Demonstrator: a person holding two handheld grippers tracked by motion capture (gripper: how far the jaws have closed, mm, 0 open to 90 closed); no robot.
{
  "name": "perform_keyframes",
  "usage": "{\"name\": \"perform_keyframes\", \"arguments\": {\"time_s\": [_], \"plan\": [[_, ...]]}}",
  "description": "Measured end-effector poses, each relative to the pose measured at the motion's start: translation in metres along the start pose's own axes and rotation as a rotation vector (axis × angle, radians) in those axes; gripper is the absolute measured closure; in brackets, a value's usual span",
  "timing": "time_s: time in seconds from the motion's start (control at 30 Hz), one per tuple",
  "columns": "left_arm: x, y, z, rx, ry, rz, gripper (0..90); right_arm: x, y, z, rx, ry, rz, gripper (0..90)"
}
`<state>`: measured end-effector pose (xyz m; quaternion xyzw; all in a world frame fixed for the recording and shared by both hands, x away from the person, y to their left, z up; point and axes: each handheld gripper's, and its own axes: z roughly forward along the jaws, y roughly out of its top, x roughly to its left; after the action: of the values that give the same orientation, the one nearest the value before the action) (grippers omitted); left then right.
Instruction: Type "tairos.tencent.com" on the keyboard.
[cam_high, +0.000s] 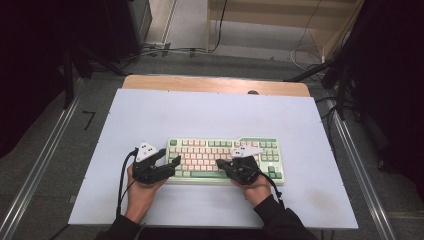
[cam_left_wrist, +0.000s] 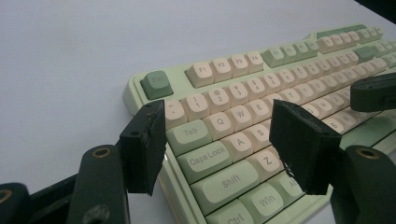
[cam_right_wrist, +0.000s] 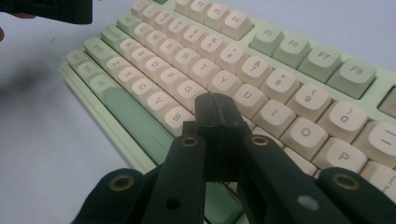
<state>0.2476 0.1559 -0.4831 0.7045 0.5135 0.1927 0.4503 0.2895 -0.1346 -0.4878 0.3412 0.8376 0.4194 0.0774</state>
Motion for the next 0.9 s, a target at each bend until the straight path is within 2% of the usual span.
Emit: {"name": "perform_keyframes", "arguments": {"time_s": [0.33, 0.9], "plan": [[0.0007, -0.0022, -0.0026, 0.003, 0.005, 0.001, 37.3, 0.0042, 0.0007, 0.0059, 0.02, 0.009, -0.018, 87.6], [-0.0006, -0.0026, -0.0042, 0.003, -0.003, 0.001, 37.4, 0.0056, 0.0008, 0.008, 0.02, 0.011, -0.022, 87.6]]}}
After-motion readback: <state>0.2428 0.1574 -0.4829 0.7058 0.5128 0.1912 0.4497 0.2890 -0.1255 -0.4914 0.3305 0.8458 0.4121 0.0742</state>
